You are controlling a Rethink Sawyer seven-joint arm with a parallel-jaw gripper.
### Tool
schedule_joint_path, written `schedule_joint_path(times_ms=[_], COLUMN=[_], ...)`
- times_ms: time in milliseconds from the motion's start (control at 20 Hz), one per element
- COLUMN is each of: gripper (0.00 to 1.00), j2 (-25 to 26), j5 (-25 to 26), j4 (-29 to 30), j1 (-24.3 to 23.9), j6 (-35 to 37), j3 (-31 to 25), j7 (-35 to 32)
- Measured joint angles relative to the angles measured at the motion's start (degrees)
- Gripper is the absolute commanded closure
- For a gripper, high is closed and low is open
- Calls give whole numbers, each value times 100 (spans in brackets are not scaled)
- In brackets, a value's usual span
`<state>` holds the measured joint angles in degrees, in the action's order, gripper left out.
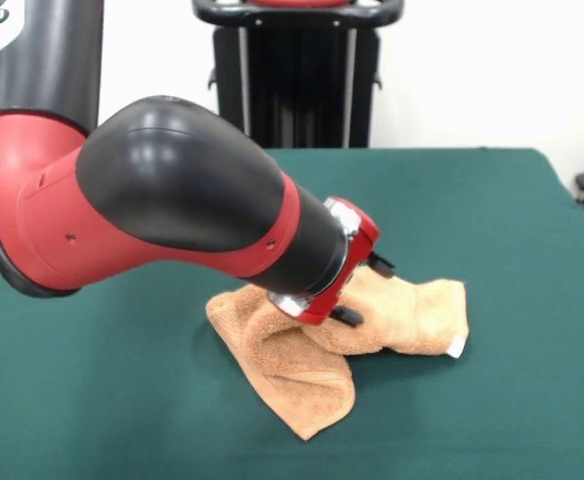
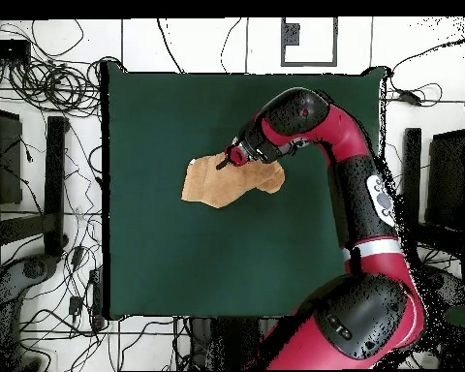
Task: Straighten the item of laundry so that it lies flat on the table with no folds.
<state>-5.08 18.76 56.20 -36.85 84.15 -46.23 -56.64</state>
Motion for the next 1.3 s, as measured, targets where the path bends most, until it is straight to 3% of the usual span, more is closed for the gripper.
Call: schedule_joint_path(times_ms=[450,1300], gripper=[0,0], j2=[-2,-18], j5=[31,46], j4=[62,71], j1=[-188,-191], j6=[-510,-675], j3=[1,1], j7=[0,0])
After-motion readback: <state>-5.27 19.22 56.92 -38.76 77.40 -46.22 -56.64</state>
